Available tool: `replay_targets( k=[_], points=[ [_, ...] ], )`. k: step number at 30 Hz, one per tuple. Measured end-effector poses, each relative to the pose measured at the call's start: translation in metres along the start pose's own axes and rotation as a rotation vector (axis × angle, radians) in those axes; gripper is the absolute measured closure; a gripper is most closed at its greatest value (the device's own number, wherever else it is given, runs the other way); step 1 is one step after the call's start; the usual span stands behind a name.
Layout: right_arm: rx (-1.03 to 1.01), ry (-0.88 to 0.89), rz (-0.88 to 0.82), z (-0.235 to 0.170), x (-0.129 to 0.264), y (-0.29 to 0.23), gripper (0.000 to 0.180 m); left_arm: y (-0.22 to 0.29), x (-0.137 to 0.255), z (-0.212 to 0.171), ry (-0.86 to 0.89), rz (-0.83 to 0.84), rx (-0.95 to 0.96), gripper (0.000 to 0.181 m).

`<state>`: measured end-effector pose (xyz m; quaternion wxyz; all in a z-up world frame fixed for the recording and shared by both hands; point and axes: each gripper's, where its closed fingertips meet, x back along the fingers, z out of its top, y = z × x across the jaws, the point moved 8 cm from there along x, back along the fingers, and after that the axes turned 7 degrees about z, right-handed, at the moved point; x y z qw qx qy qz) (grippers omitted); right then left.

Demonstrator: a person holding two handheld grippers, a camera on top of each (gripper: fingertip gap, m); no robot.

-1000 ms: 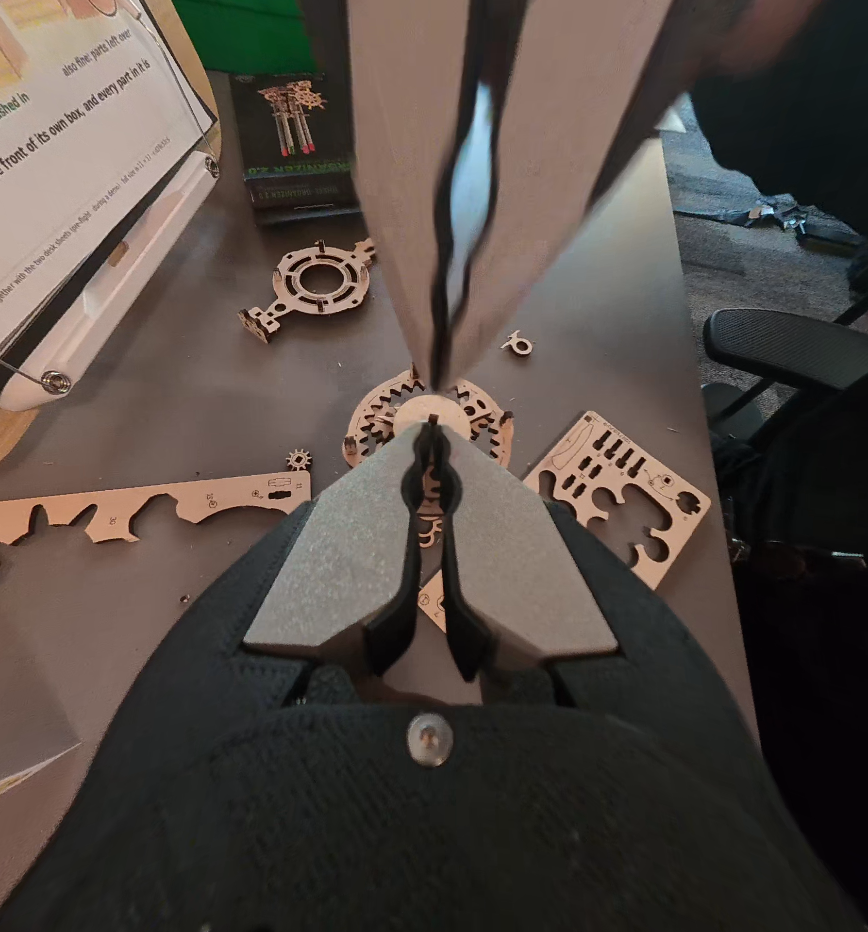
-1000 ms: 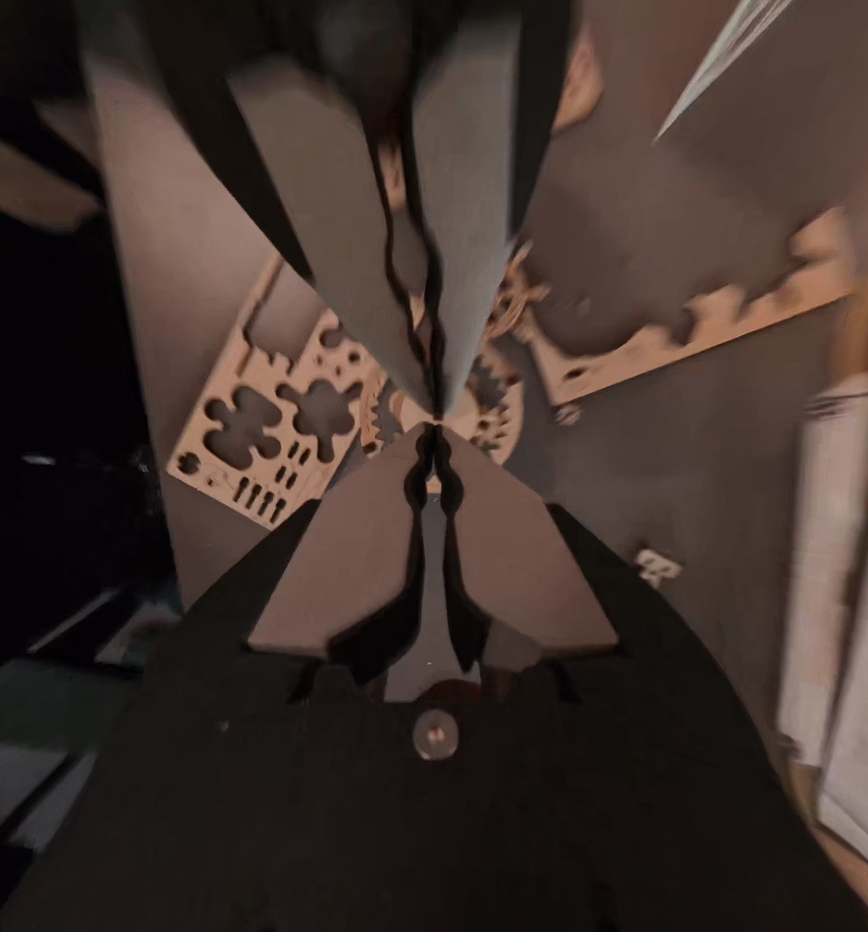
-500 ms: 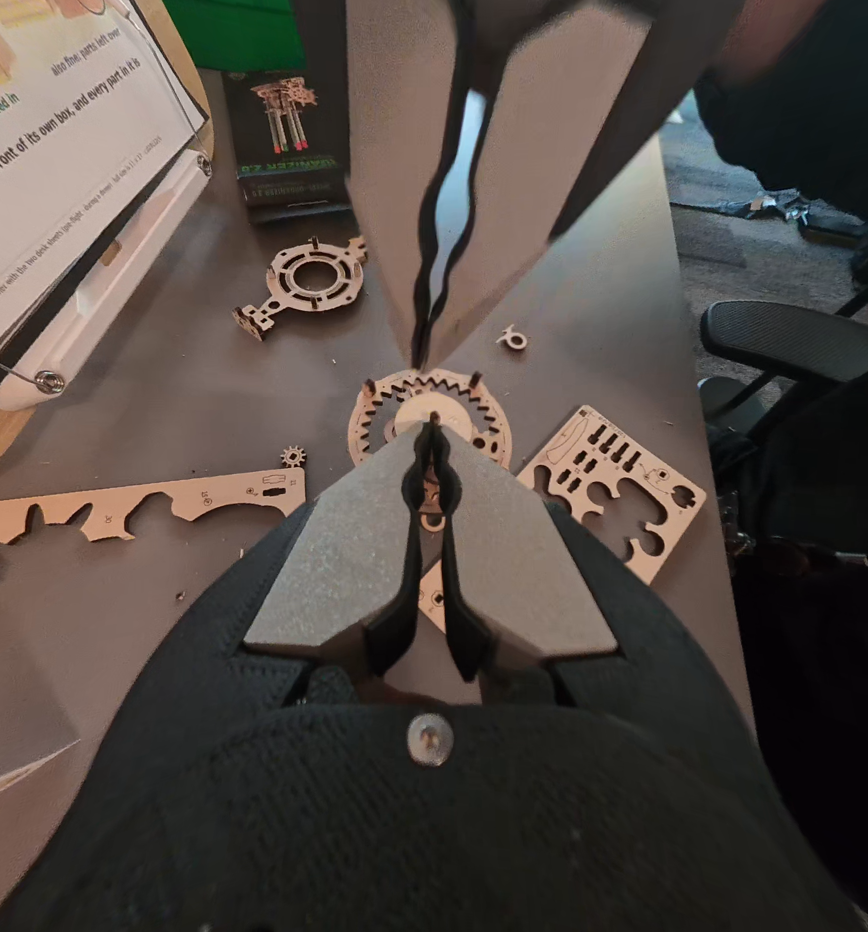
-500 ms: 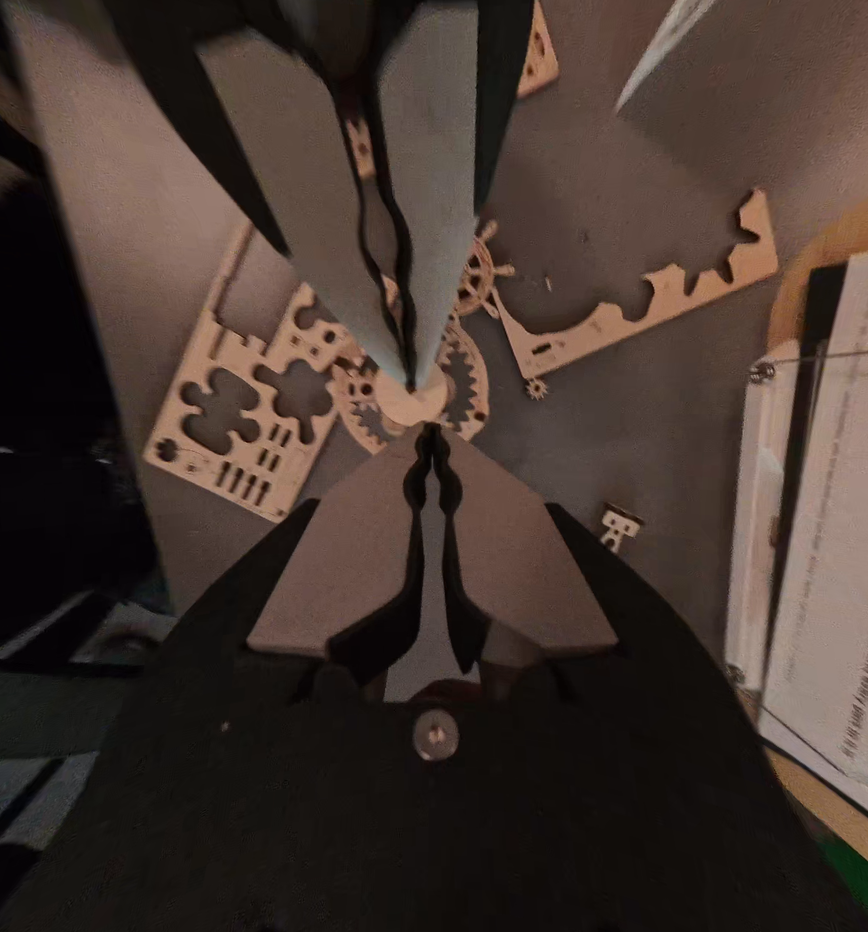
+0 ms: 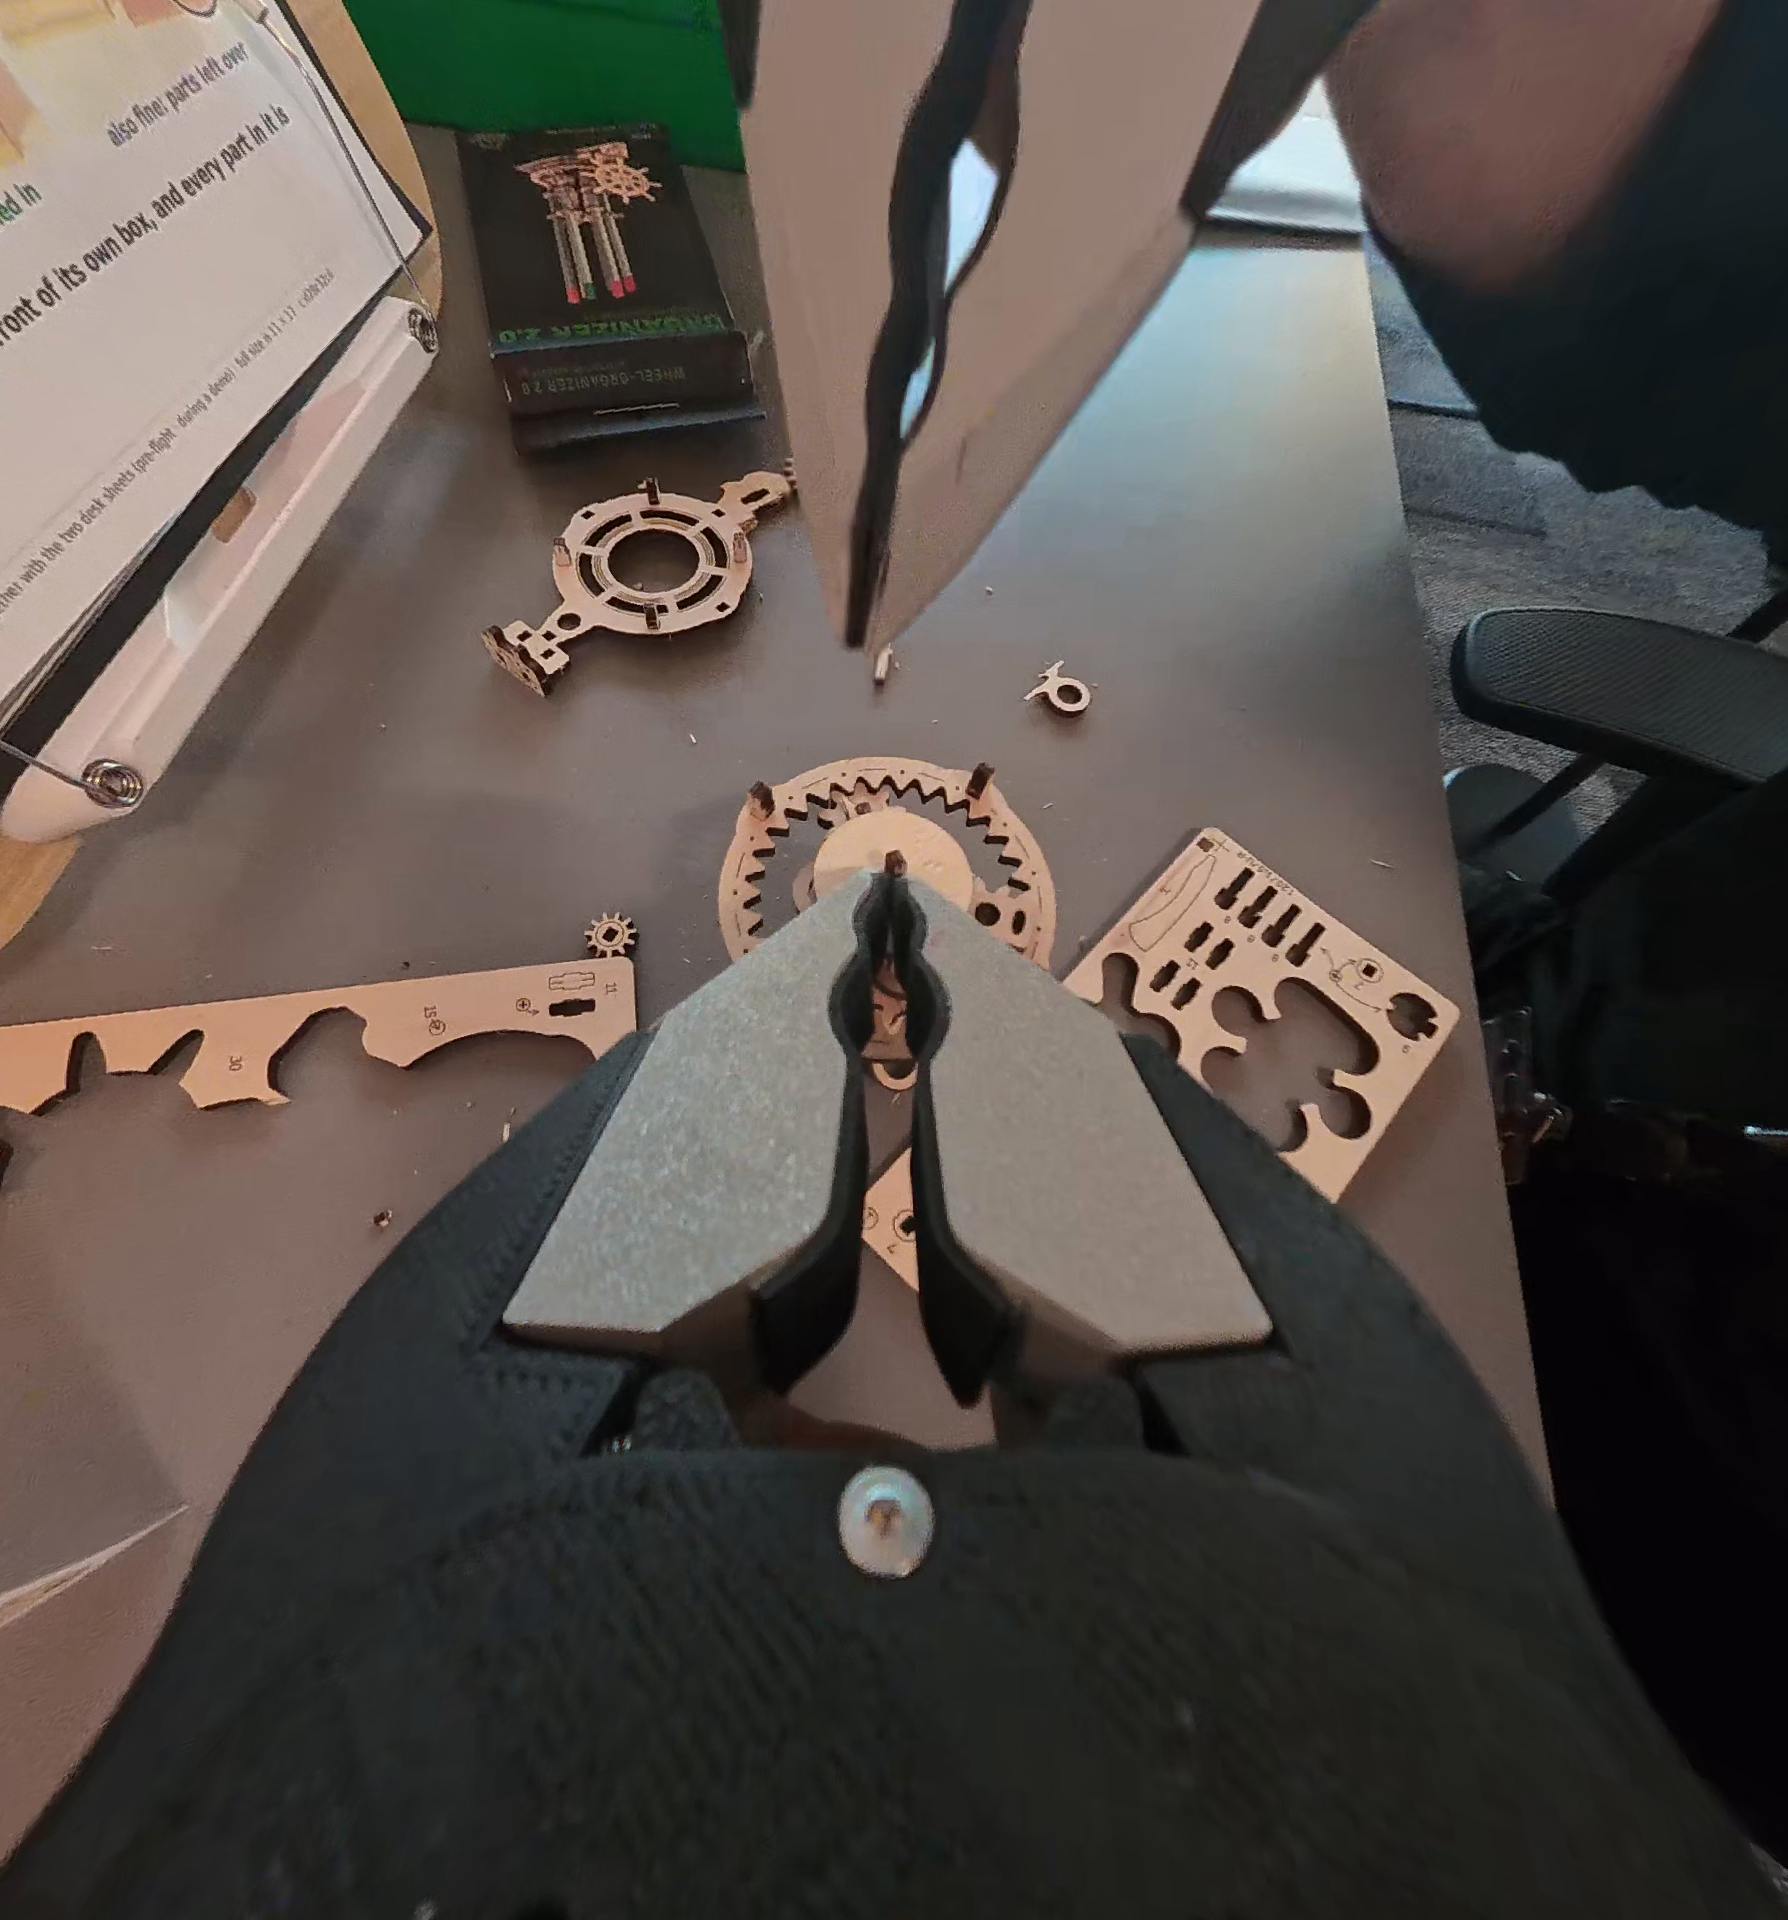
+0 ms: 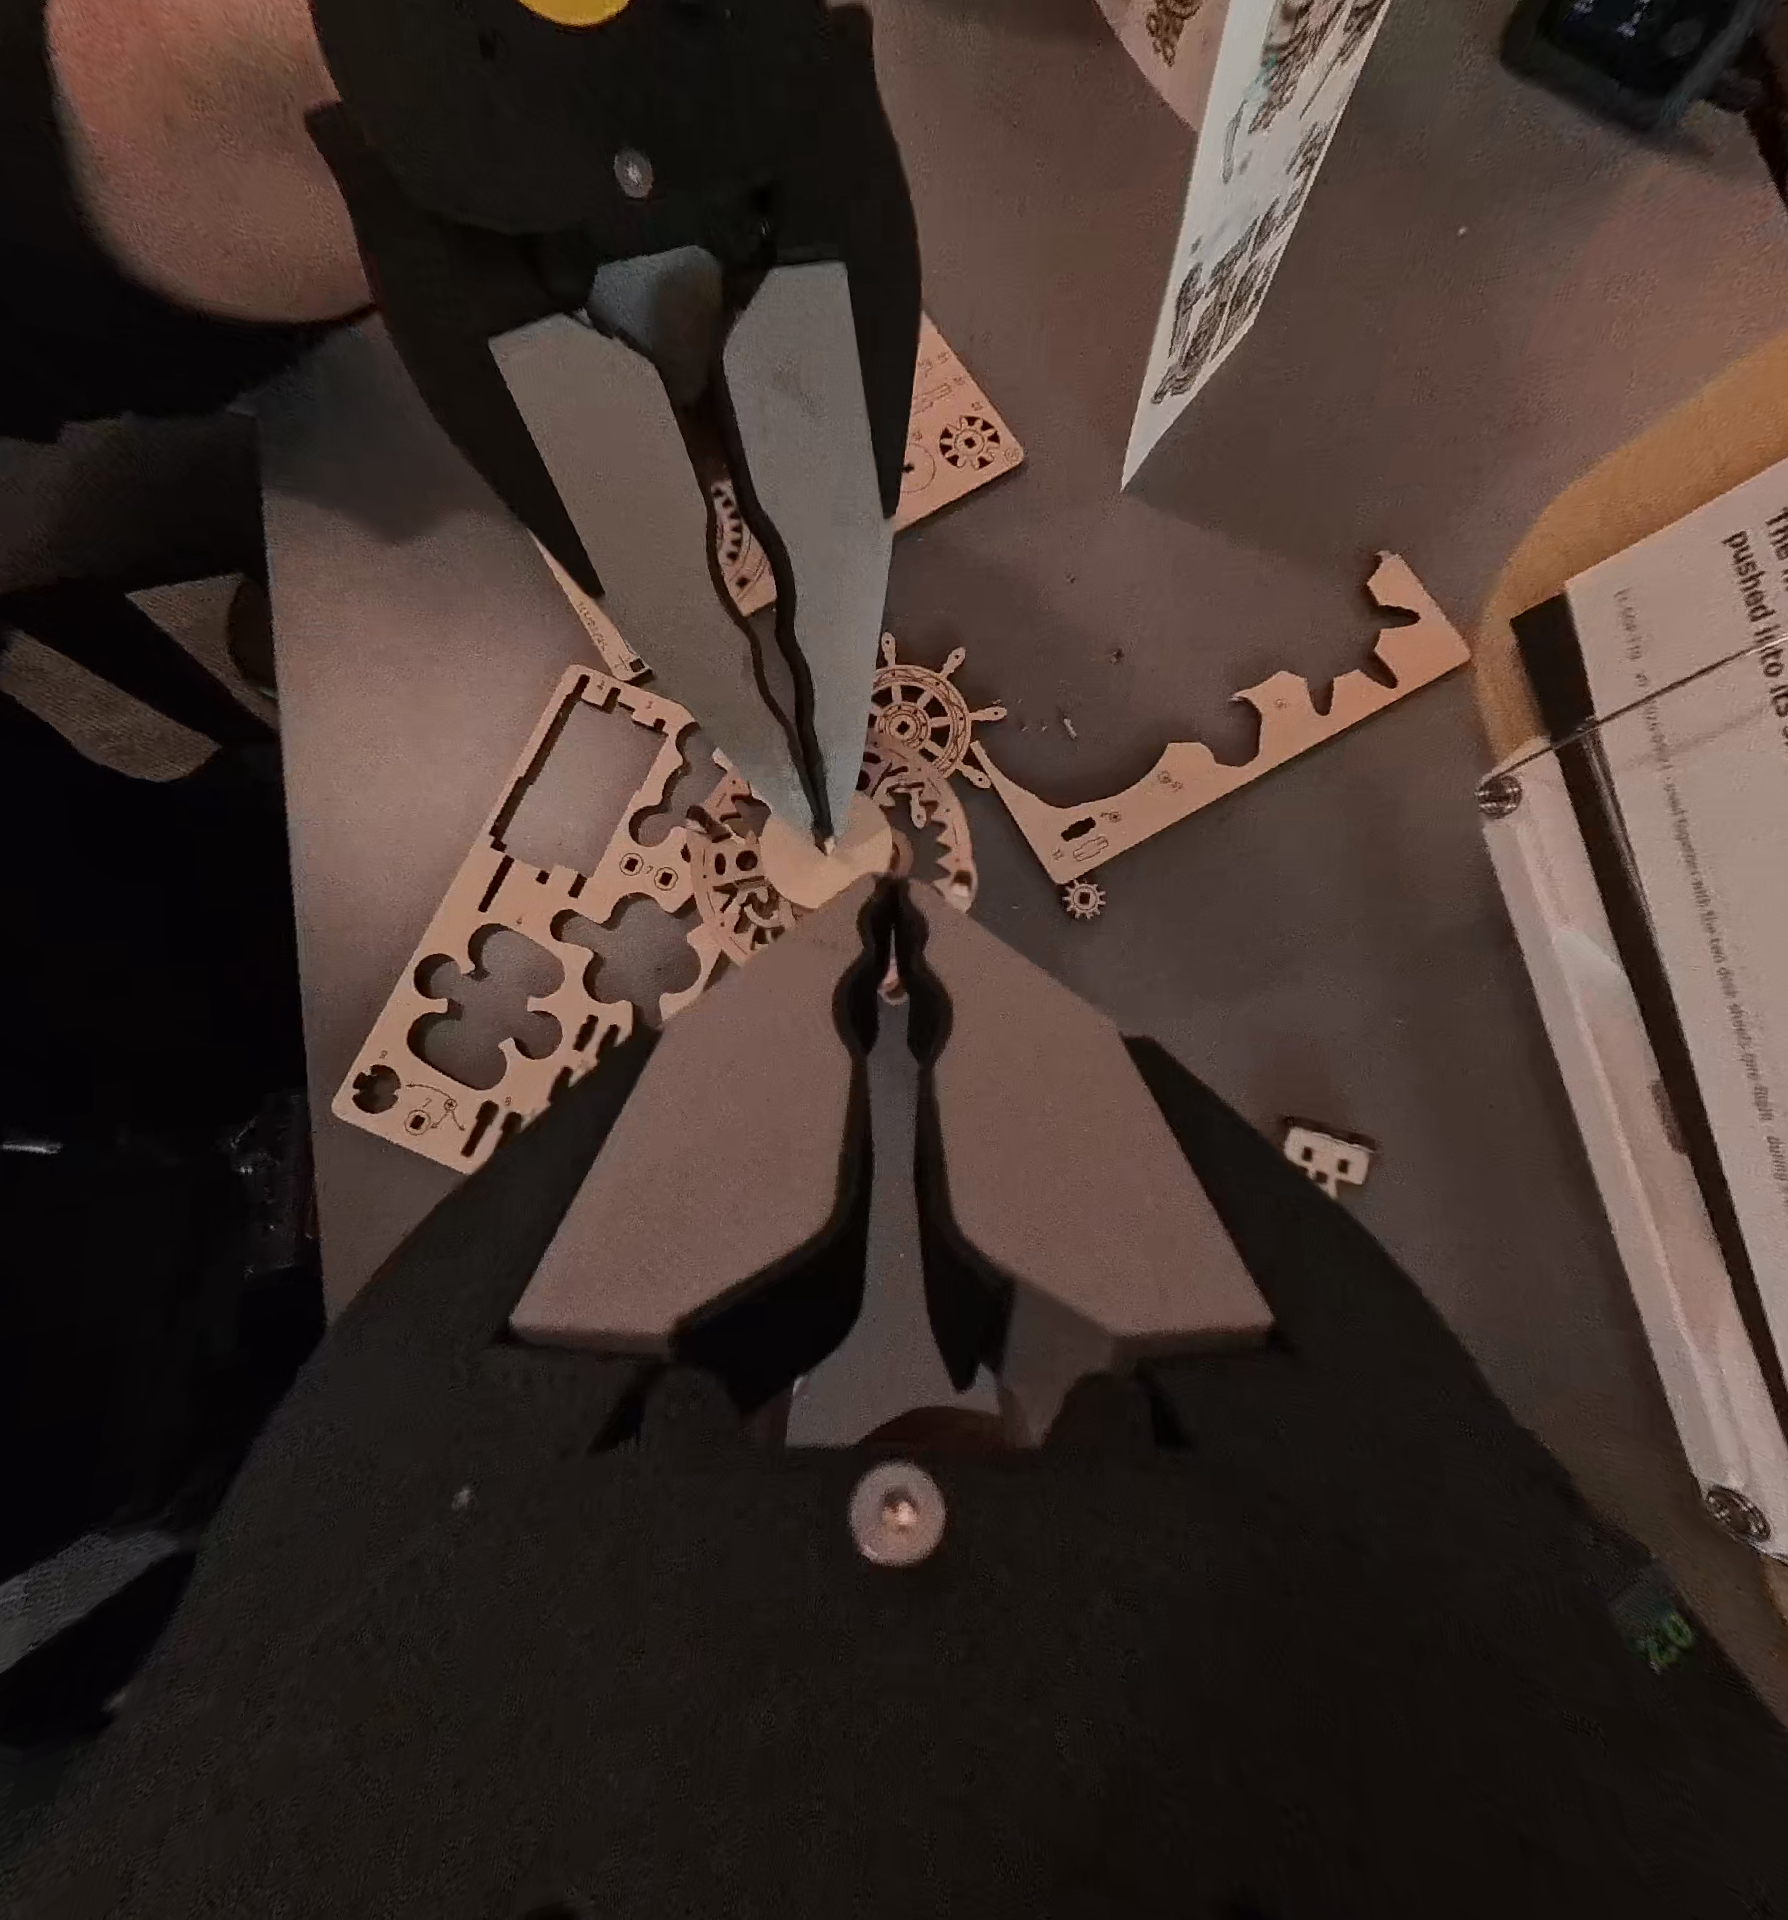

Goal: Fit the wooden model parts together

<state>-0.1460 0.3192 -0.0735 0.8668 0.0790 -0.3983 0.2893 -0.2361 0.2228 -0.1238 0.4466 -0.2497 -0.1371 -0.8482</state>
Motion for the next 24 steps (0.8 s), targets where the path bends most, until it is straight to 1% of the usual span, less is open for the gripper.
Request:
replay_targets(
  k=[3, 7, 11, 14, 19, 21, 24],
  points=[
    [-0.001, -0.009, -0.009, -0.007, -0.011, 0.000, 0.180, 0.001, 0.001, 0.000, 0.000, 0.006, -0.026, 0.181],
    [-0.016, 0.039, -0.031, -0.017, -0.011, 0.002, 0.180, -0.002, 0.005, -0.002, 0.007, 0.015, -0.010, 0.181],
    [-0.030, 0.100, -0.015, -0.028, -0.011, 0.006, 0.180, -0.004, 0.015, 0.003, 0.080, -0.021, 0.034, 0.178],
    [-0.034, 0.133, -0.012, -0.035, -0.013, 0.009, 0.180, -0.007, 0.024, 0.008, 0.109, 0.009, 0.034, 0.177],
    [-0.037, 0.169, -0.034, -0.042, -0.017, 0.014, 0.171, -0.011, 0.032, 0.006, 0.103, 0.059, 0.028, 0.173],
    [-0.036, 0.216, -0.035, -0.042, -0.014, 0.016, 0.171, -0.014, 0.033, 0.004, 0.098, 0.080, 0.036, 0.170],
    [-0.054, 0.284, -0.069, -0.045, -0.007, 0.021, 0.165, -0.017, 0.032, 0.002, 0.096, 0.078, 0.055, 0.165]
  ],
)
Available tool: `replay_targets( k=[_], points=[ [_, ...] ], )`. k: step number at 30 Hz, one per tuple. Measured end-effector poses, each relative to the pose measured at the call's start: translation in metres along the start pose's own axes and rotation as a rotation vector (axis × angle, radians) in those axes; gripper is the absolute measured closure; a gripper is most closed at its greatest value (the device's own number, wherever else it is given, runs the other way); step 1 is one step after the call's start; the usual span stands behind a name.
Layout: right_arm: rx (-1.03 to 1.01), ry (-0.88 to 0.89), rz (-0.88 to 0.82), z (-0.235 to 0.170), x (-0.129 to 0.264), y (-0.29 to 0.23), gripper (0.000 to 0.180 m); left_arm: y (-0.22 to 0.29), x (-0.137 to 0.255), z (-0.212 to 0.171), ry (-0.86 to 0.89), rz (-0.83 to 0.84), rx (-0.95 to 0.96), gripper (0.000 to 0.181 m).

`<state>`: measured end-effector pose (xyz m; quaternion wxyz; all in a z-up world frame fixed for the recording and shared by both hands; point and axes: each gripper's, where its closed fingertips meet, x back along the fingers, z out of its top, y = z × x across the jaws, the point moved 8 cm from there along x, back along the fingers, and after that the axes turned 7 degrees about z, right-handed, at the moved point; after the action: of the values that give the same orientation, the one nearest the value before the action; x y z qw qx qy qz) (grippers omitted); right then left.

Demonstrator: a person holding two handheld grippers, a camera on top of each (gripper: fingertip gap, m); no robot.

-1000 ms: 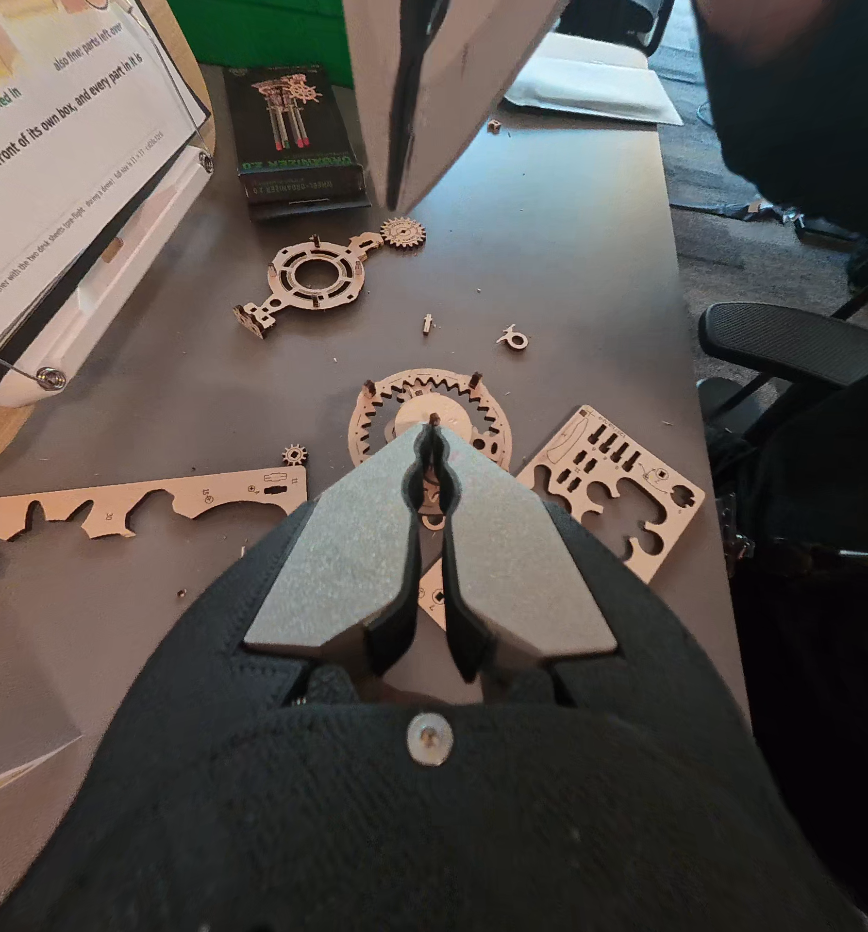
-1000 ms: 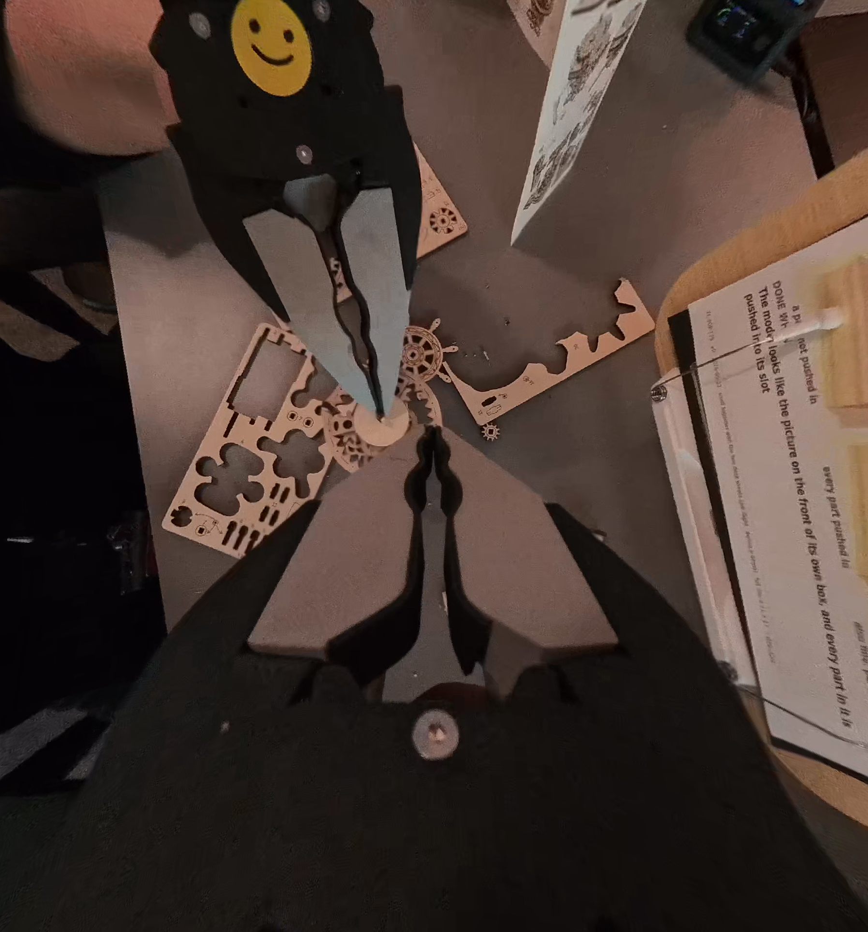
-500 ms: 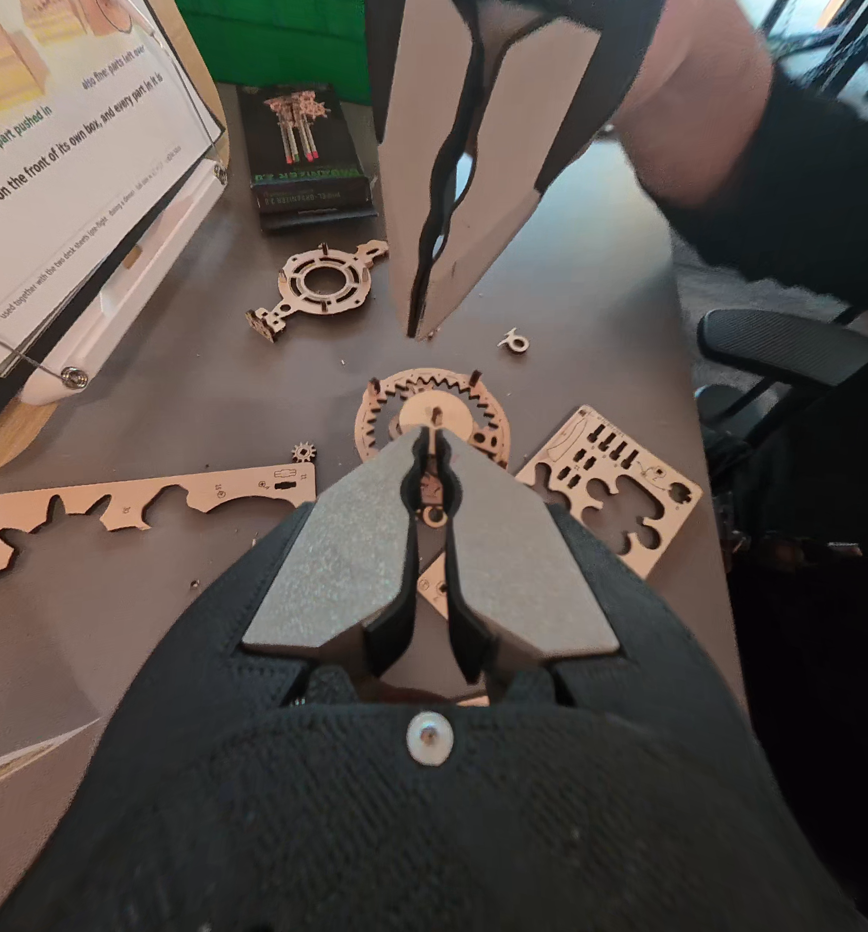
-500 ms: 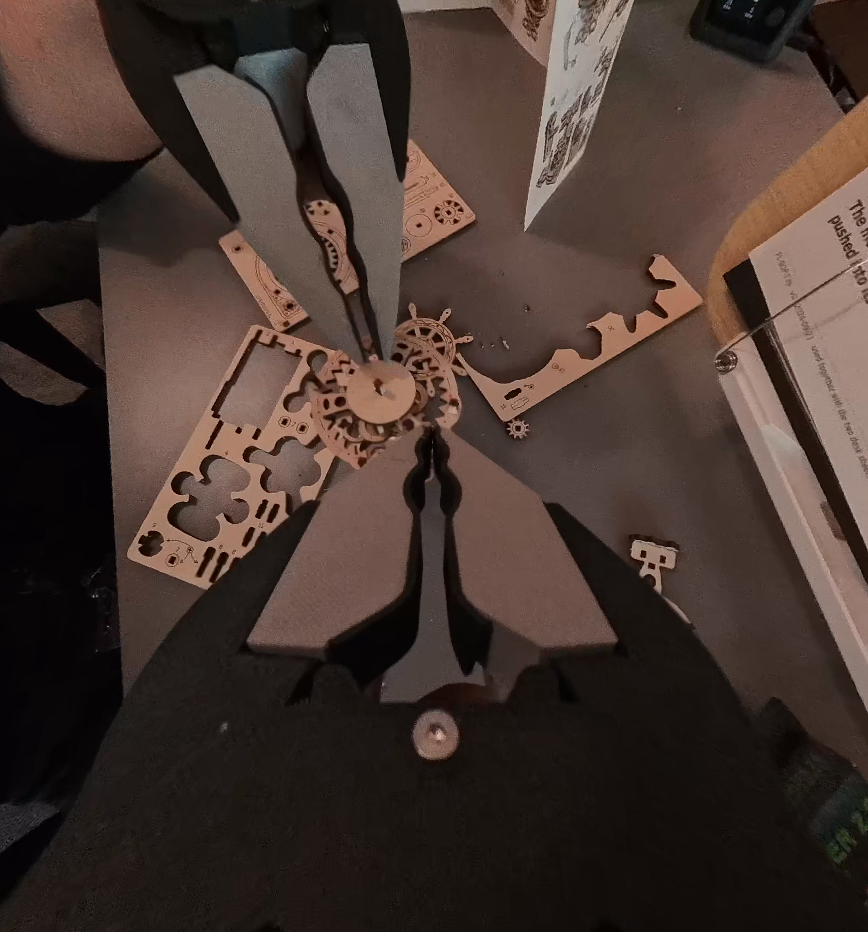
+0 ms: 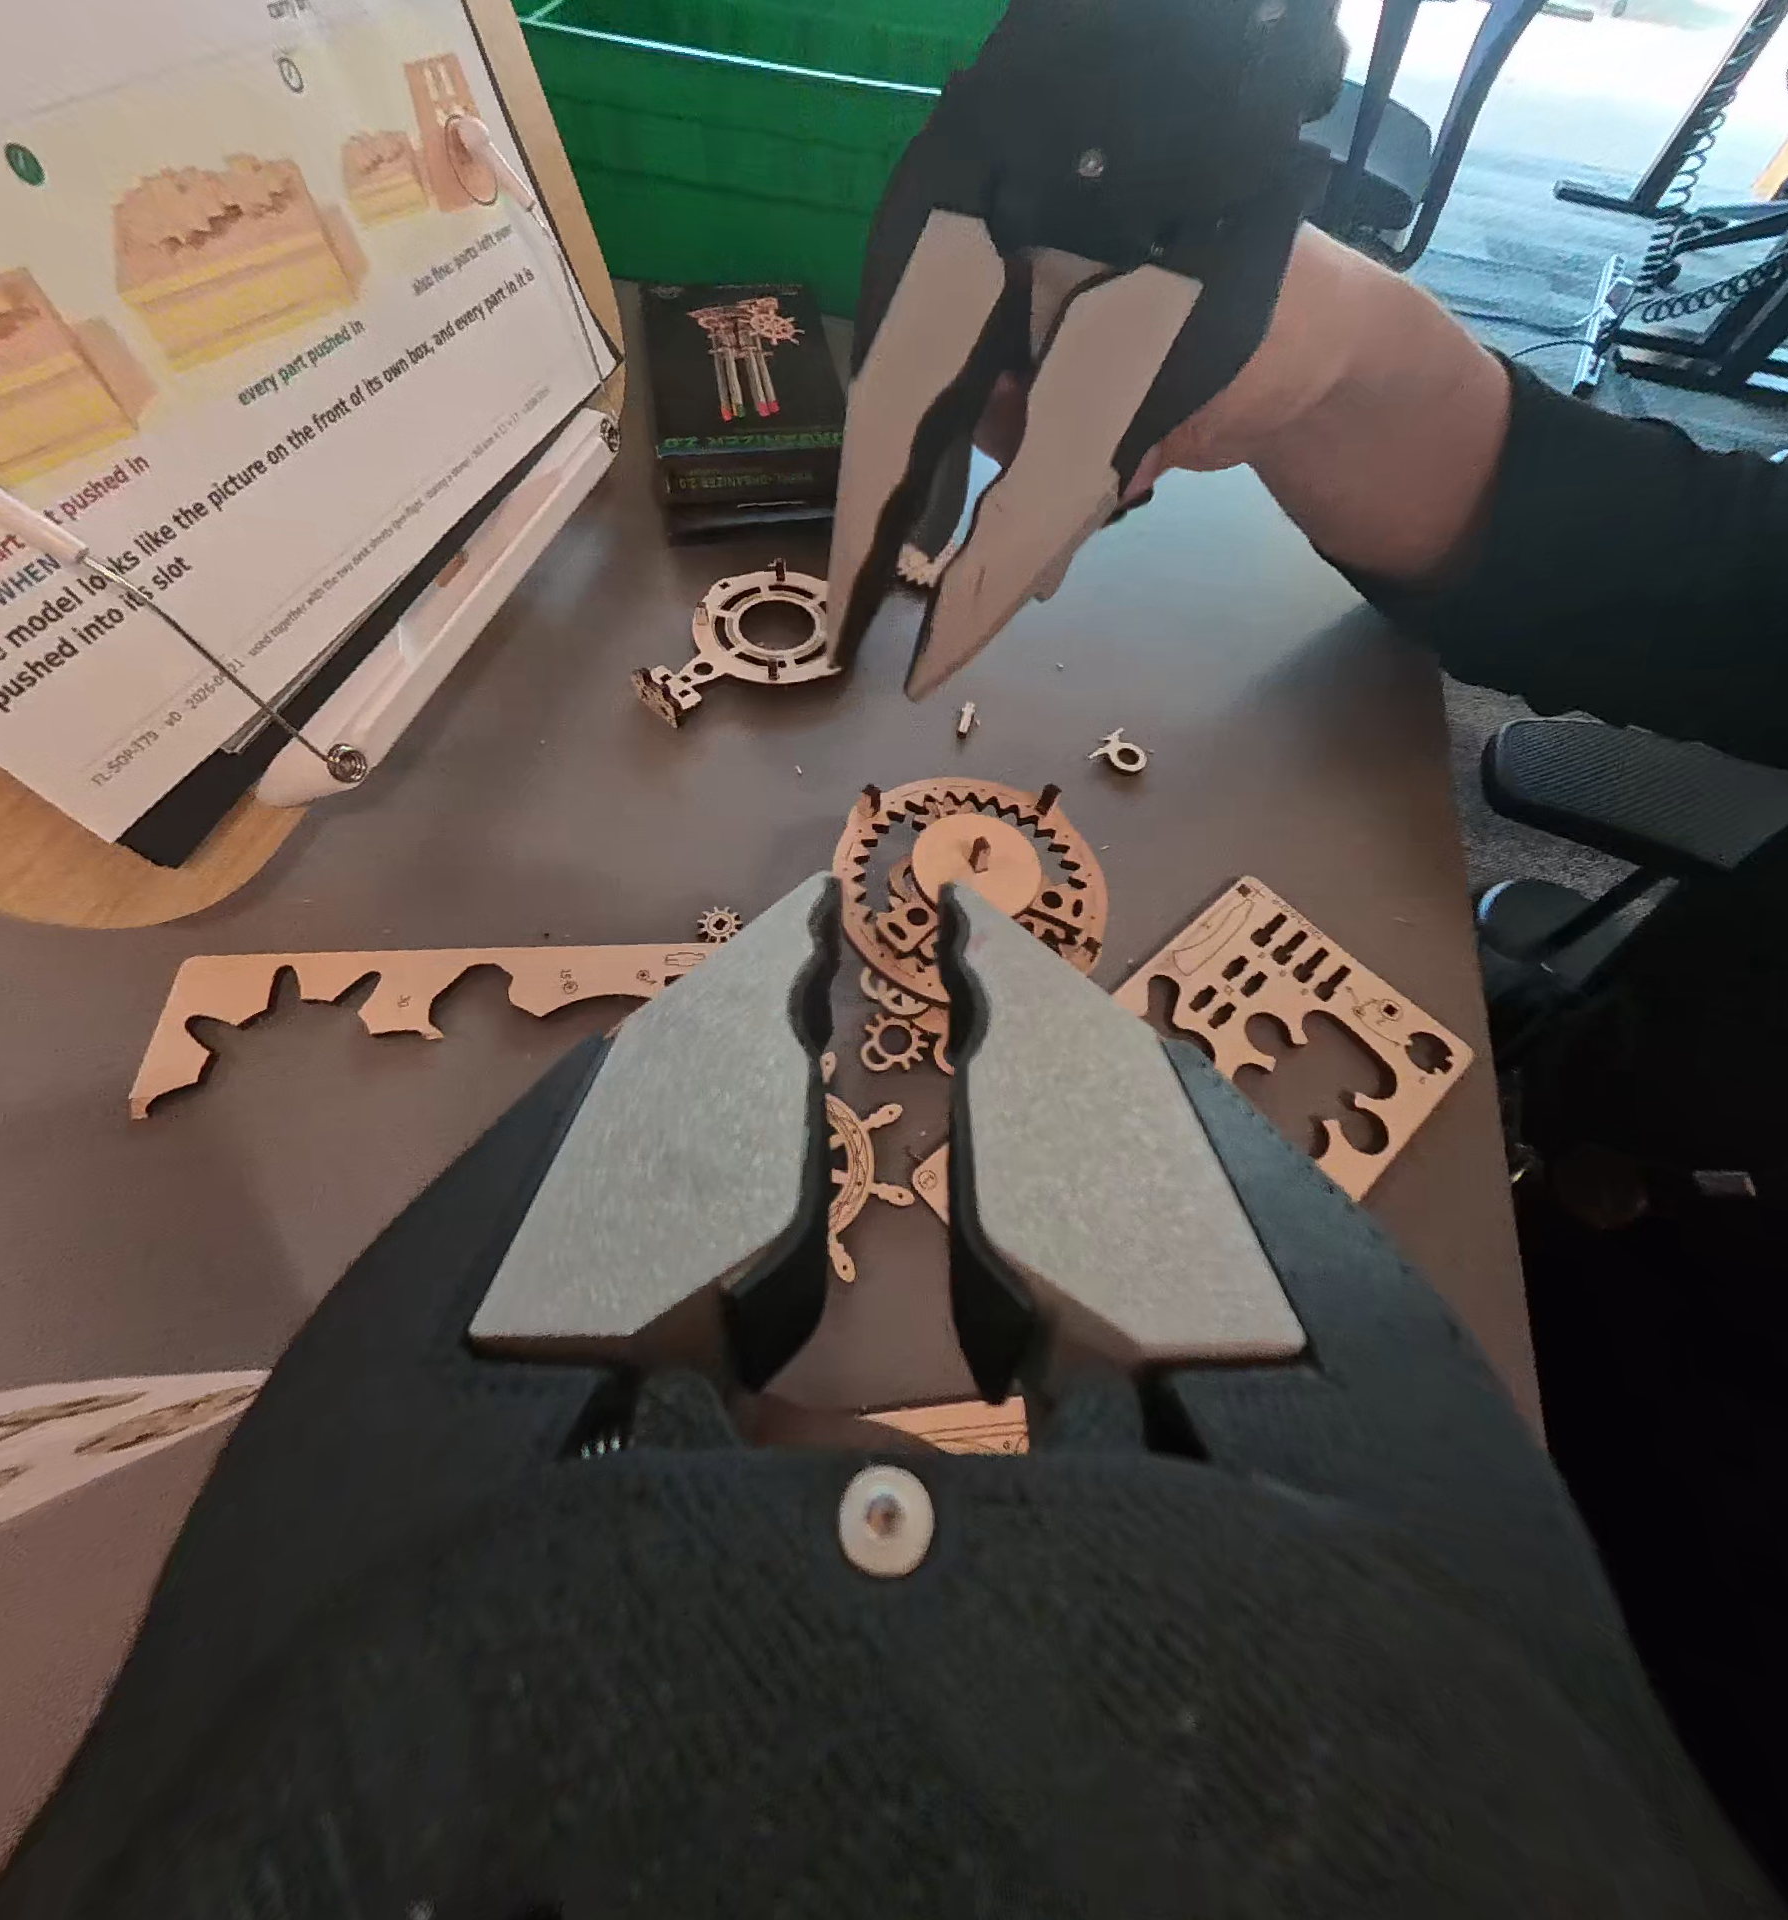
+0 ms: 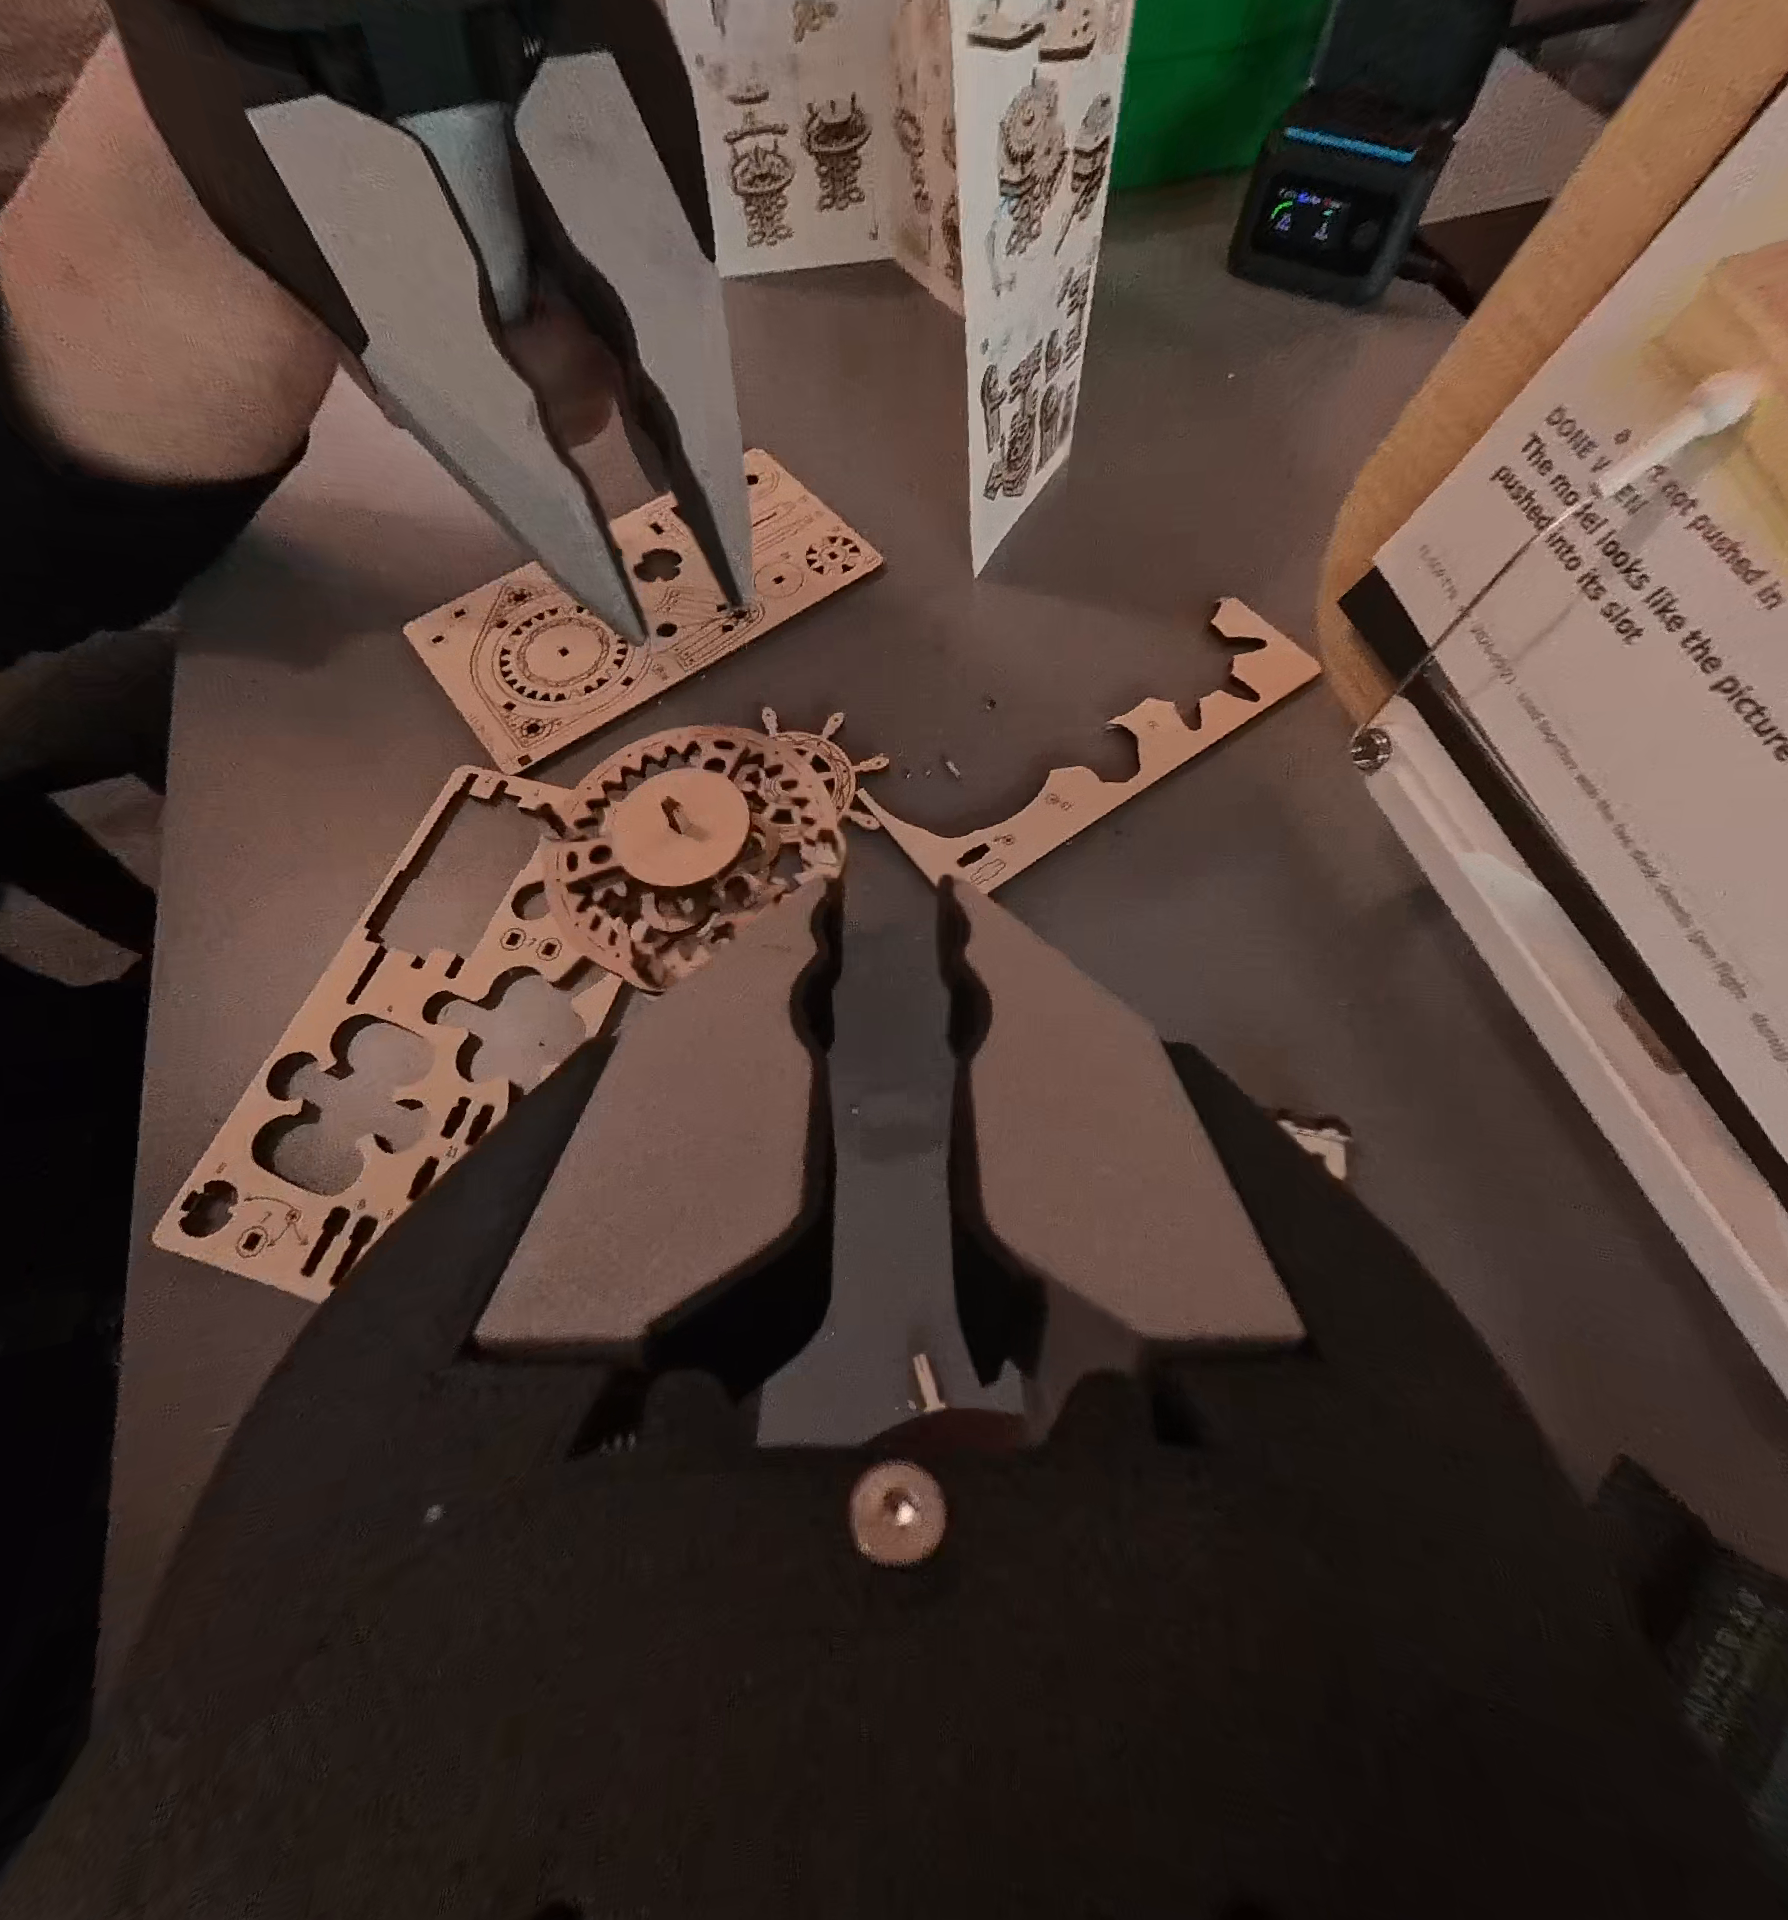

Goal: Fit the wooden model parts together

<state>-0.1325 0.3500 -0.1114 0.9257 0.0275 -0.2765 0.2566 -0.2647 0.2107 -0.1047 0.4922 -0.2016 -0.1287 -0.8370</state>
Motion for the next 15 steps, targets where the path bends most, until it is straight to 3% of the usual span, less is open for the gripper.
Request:
replay_targets(
  k=[7, 15],
  points=[
    [-0.045, 0.191, -0.025, -0.002, 0.023, 0.017, 0.154, -0.002, -0.004, -0.002, -0.025, 0.020, 0.021, 0.151],
    [-0.019, 0.283, 0.019, -0.001, 0.043, 0.016, 0.157, 0.017, -0.008, 0.013, -0.059, -0.012, -0.007, 0.160]
  ],
)
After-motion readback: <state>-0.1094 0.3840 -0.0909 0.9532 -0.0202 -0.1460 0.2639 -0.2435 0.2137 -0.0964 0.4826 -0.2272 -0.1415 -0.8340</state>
